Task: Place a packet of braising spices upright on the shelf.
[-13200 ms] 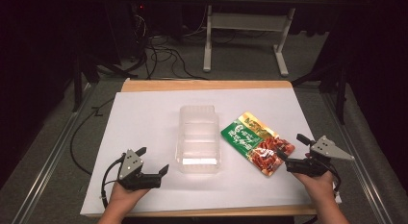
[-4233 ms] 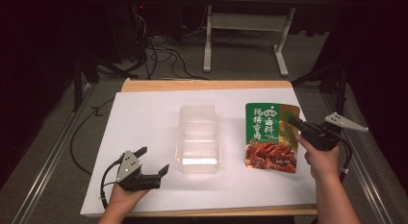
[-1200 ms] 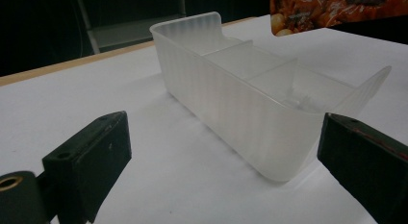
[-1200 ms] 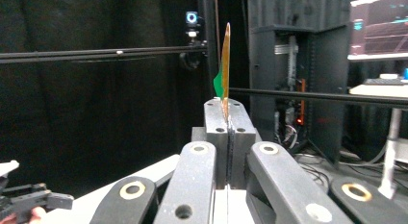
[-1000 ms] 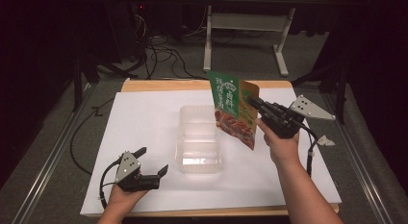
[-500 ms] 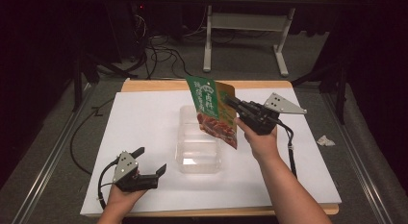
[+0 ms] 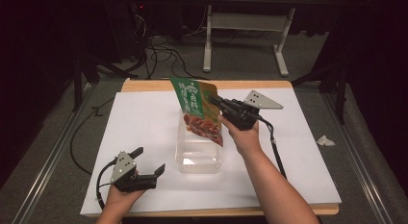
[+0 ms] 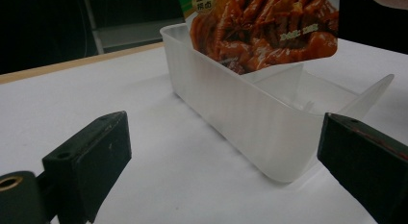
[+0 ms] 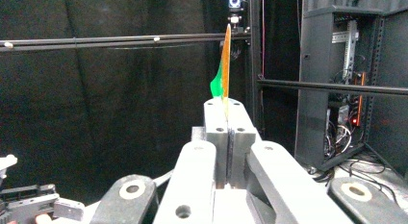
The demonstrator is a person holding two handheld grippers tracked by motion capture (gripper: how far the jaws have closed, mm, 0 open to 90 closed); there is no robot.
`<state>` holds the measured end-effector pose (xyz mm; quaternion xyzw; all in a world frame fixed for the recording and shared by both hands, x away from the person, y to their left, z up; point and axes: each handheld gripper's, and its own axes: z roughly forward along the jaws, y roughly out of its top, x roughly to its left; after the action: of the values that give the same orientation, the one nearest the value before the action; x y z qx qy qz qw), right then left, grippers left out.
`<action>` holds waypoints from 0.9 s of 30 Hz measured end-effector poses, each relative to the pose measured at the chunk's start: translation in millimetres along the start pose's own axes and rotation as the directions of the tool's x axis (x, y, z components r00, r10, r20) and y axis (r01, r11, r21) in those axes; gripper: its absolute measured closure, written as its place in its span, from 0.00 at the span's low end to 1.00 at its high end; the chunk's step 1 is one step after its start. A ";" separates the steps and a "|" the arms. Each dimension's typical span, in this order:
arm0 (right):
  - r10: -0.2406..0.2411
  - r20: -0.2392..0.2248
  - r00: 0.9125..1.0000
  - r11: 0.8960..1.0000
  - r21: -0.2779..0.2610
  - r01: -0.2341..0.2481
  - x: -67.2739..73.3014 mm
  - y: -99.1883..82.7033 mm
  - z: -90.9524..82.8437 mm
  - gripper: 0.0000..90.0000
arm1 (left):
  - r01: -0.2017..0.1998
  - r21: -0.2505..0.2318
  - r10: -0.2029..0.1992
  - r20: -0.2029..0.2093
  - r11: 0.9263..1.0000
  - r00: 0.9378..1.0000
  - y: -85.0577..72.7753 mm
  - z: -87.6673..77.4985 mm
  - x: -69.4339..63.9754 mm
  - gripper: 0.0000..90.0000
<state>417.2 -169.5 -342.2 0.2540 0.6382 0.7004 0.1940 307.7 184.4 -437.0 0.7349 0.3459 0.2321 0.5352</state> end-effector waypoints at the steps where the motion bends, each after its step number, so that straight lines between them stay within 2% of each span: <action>1: 0.001 0.001 1.000 1.000 0.000 -0.001 -0.6 -2.8 2.7 1.00 | 0.000 0.000 0.000 0.000 1.000 1.000 0.0 0.0 0.0 0.06; 14: -0.005 0.035 0.999 1.000 -0.006 0.005 -7.5 -12.8 10.2 1.00 | 0.000 0.001 0.000 0.003 1.000 1.000 -0.1 0.4 -0.2 0.06; 22: 0.035 0.049 0.998 0.999 -0.014 -0.034 -12.2 -27.0 7.2 1.00 | 0.000 0.000 0.000 0.006 1.000 1.000 -0.2 0.0 -0.3 0.06; 27: 0.027 0.054 0.998 1.000 0.007 -0.028 -11.8 -30.8 8.0 1.00 | 0.002 -0.003 -0.002 0.008 1.000 1.000 0.3 0.5 -0.1 0.06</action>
<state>429.7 -166.8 -373.6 0.2823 0.6318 0.6934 0.2007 308.0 183.9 -436.9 0.7346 0.3441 0.2295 0.5379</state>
